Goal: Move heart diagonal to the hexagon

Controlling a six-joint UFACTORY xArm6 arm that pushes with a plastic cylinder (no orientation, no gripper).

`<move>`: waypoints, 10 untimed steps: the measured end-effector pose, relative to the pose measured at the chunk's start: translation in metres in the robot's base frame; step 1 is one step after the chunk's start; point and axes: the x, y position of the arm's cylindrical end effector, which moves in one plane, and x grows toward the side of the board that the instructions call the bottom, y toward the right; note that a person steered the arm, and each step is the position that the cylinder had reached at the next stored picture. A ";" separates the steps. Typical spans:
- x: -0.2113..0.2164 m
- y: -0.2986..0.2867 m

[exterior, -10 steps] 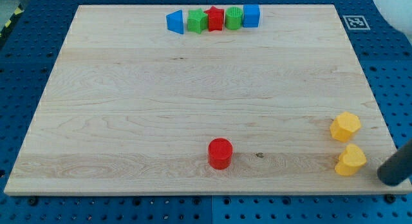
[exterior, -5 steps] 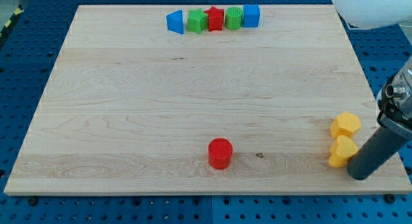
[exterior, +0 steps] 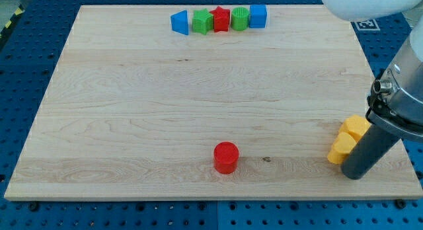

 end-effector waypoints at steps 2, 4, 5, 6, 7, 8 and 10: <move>-0.015 -0.006; -0.015 0.010; -0.015 0.030; -0.022 0.022; -0.023 0.016; -0.027 0.016; -0.034 0.004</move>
